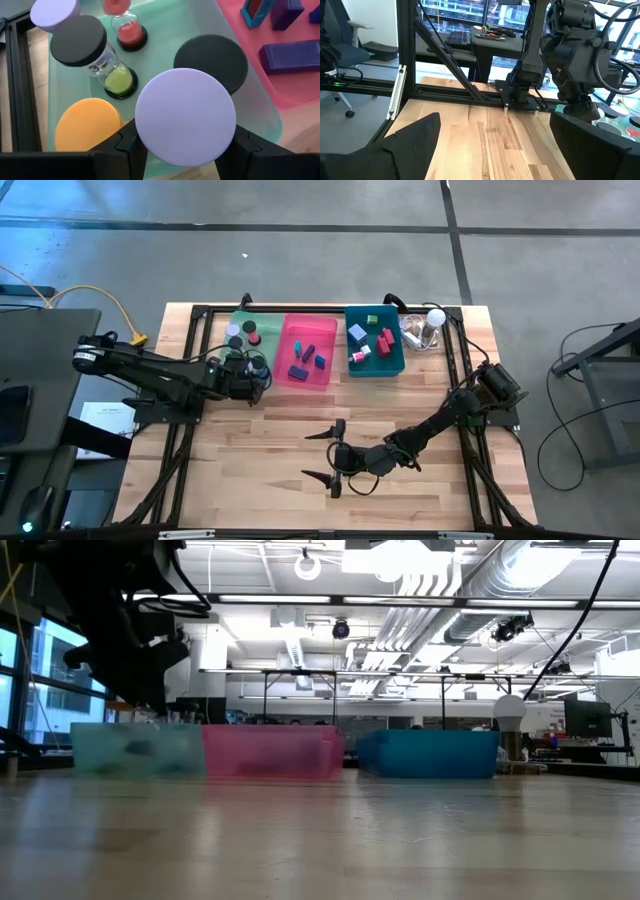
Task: Pick & Place Office items
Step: Put the light purple hourglass into the green bin
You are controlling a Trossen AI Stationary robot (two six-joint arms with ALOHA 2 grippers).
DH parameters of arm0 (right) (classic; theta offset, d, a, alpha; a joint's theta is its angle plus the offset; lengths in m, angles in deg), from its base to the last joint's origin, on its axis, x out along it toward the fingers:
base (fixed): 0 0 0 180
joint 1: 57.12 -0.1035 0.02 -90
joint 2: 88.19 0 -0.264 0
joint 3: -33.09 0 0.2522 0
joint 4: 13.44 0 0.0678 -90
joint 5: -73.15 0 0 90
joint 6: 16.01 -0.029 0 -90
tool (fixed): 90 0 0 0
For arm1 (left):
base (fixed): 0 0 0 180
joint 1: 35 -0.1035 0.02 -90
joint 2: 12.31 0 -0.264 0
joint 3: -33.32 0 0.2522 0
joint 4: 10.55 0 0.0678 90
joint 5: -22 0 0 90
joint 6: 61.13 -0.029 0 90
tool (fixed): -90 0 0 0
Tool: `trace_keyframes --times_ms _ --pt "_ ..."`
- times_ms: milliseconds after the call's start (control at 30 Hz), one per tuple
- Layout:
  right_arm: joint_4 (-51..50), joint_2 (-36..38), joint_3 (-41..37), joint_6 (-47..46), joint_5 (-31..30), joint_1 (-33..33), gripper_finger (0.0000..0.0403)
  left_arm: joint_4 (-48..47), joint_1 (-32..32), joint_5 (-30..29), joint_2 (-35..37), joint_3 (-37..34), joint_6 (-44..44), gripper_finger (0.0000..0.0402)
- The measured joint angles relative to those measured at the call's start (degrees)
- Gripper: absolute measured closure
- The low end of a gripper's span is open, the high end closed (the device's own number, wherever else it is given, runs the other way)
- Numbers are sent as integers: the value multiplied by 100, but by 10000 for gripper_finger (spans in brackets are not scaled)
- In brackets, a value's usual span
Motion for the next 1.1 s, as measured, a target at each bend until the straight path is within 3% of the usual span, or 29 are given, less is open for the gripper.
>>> trace_keyframes --times_ms 267,600,1100 --pt "1 0 0 0 0 0 37 225 238 -206 -24 -73 212 236" --pt "0 0 0 -131 0 0 37 1082 134 -196 -13 -801 309 236" --pt "0 0 0 -131 0 4 37 1183 134 -38 -15 -822 127 220"
